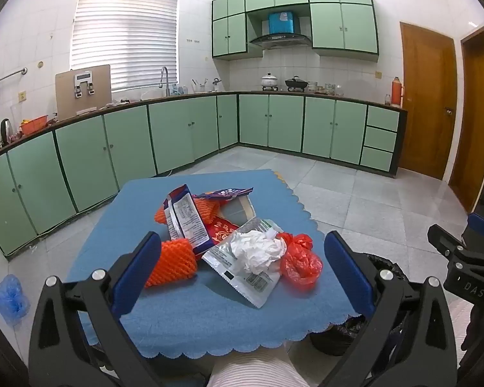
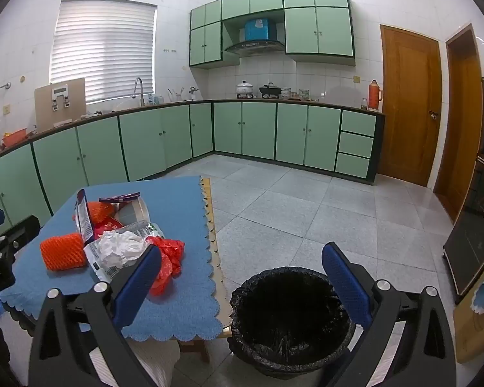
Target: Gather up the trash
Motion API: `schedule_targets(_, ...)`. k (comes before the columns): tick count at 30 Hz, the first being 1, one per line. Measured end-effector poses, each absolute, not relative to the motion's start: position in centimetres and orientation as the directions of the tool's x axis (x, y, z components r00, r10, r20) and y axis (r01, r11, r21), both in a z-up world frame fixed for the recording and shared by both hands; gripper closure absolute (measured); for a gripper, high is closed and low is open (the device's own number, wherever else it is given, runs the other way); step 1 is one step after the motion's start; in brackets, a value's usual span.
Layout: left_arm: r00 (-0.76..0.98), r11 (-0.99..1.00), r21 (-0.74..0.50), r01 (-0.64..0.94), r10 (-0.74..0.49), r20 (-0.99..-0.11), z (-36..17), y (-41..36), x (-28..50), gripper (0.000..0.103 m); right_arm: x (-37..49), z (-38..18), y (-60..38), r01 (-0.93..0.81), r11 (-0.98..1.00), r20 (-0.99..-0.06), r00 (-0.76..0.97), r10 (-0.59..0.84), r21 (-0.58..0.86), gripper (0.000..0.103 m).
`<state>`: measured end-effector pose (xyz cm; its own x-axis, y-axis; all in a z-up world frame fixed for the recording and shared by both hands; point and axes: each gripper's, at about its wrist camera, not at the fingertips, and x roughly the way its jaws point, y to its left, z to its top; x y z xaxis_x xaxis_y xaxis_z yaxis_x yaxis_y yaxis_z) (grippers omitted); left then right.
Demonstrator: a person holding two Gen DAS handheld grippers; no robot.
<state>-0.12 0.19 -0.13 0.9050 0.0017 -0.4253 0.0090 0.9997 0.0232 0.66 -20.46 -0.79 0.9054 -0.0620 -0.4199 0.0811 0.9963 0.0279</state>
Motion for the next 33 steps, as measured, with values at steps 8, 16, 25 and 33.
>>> schedule_targets(8, 0.905, 1.0, 0.024, 0.008, 0.003, -0.426, -0.17, 0.21, -0.12, 0.005, 0.69, -0.89, -20.47, 0.081, 0.996, -0.42, 0.906, -0.061, 0.03, 0.006)
schedule_targets(16, 0.904, 1.0, 0.025, 0.009, 0.003, -0.427, -0.46, 0.38, 0.17, 0.005, 0.74, -1.02, -20.46, 0.081, 0.996, -0.42, 0.906, -0.061, 0.031, 0.006)
schedule_targets(25, 0.903, 1.0, 0.024, 0.01, 0.001, -0.43, -0.61, 0.54, 0.32, 0.005, 0.78, -1.15, -20.51, 0.08, 0.996, -0.423, 0.904, -0.059, 0.032, 0.006)
schedule_targets(33, 0.902, 1.0, 0.023, 0.01, 0.001, -0.431, -0.54, 0.55, 0.27, 0.005, 0.83, -1.24, -20.59, 0.081, 0.996, -0.424, 0.904, -0.059, 0.034, 0.006)
